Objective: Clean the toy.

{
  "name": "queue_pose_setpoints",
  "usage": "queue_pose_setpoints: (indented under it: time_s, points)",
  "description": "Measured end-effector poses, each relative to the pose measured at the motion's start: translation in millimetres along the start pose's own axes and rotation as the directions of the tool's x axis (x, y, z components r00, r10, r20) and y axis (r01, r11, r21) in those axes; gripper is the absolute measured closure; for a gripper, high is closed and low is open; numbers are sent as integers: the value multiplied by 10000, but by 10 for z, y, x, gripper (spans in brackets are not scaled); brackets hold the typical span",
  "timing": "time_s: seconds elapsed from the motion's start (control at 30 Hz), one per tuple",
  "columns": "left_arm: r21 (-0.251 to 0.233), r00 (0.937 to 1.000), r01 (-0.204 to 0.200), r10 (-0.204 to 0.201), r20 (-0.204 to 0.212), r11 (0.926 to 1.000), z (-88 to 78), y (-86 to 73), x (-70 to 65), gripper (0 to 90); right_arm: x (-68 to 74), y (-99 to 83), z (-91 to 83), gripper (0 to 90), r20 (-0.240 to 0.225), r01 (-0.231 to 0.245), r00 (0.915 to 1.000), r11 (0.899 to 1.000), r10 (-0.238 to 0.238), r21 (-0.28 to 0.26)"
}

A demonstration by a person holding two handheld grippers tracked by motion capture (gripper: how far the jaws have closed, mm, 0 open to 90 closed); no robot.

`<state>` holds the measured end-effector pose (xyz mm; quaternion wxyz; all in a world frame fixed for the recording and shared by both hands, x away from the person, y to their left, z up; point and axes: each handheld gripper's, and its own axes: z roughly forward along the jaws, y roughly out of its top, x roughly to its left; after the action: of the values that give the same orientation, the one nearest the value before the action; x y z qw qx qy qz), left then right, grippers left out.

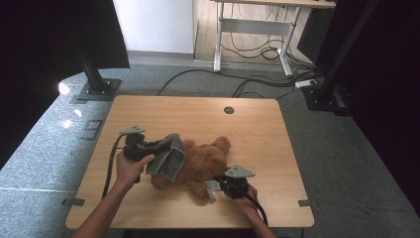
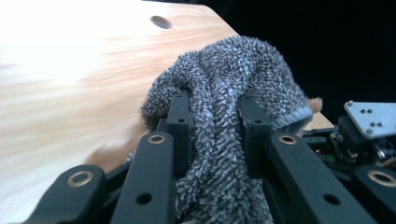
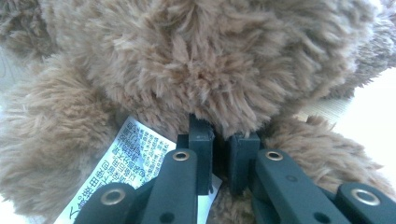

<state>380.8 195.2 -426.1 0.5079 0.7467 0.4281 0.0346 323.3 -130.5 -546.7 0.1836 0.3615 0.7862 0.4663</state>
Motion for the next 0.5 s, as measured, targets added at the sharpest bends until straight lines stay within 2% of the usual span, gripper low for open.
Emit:
queue_pose_setpoints:
  time_s: [0.03, 0.07, 0.13, 0.17, 0.23, 0.33, 0.5]
  points:
    - [49, 10000, -21, 21, 32, 10000, 47, 20, -20, 705, -1, -1, 0, 827, -12, 7, 10000, 10000, -7, -8]
    - [269, 9999, -51, 48, 90, 9996, 183, 68, -74, 704, -2, -1, -1, 826, -26, 1, 10000, 10000, -1, -10]
    - [716, 9999, -144, 142, 27, 9973, 354, 88, -125, 703, -8, -3, -6, 814, -92, -24, 10000, 10000, 24, -21]
    - [876, 9999, -156, 156, 10, 9960, 413, 75, -138, 703, -10, -4, -11, 794, -127, -57, 9999, 10000, 57, -47]
    - [1451, 9994, -312, 327, -81, 9889, 573, -30, -164, 704, -14, -7, -24, 735, -246, -169, 9996, 9998, 166, -131]
    - [1264, 9998, -212, 211, 15, 9918, 604, -154, -167, 711, -32, -2, -52, 594, -538, -259, 9982, 9996, 252, -117]
    - [1188, 9997, -263, 259, 50, 9926, 540, -255, -178, 721, -66, 33, -110, 504, -999, -588, 9934, 9981, 565, -207]
